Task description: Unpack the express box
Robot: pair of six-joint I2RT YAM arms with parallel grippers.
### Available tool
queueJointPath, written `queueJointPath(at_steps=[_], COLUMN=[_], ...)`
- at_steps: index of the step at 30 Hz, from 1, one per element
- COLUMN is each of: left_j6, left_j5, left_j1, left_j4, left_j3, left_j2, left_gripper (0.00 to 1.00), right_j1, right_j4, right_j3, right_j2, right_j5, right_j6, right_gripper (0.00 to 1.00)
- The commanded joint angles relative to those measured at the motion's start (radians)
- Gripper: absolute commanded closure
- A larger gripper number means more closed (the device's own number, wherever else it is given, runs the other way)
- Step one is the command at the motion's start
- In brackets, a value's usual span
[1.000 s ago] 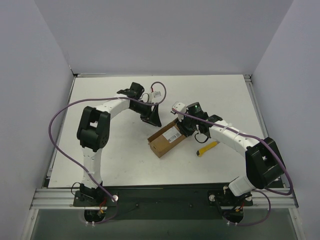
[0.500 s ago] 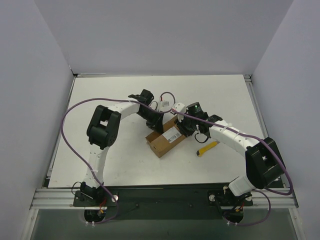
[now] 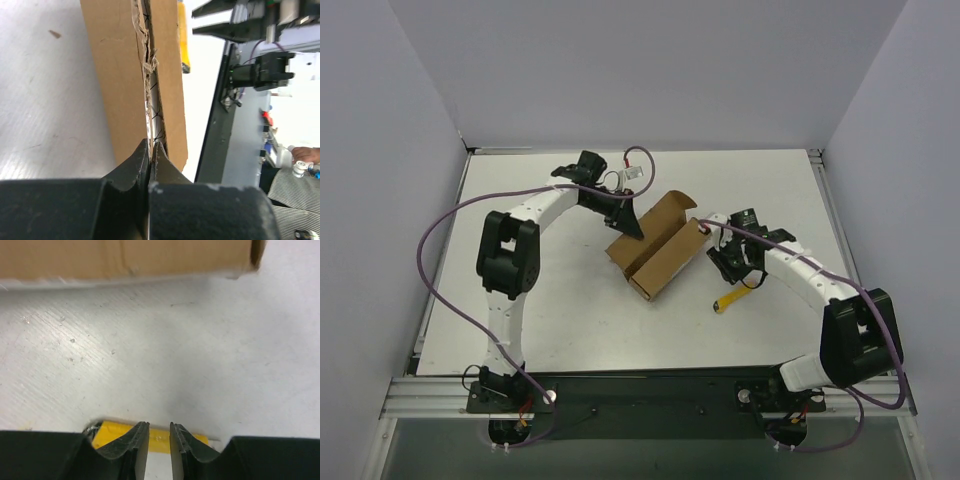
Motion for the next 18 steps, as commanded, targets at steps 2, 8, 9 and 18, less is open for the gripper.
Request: queueJointPath(at_steps=[2,8,9,18], left_j6=[-0.052,-0.087,-0.106,-0.303], left_j5=[0.113,0.11,0.114,0.248], left_j1=[-0.016,-0.017,-0.019,-0.002], left_j4=[0.054,0.073,0.086,0.219], left_j3=[0.03,0.046,0.045,0.019], left_j2=[-0.014,0.006,0.006,-0.035], left_gripper=[1.0,1.0,1.0,1.0], right_j1=[-0.041,0.005,0.024,0.157], right_j4=[-0.111,-0.121,-0.122,-0.122], right_j3=[0.241,0.373,0.387,0.399], right_j2=[-0.001,0.034,0.063,0.2], right_j5=[-0.077,-0.303,-0.3,-0.288], right_j6=[-0.126,-0.309,-0.341,-0.45], right_gripper=[0.73,0.63,0.62,0.61])
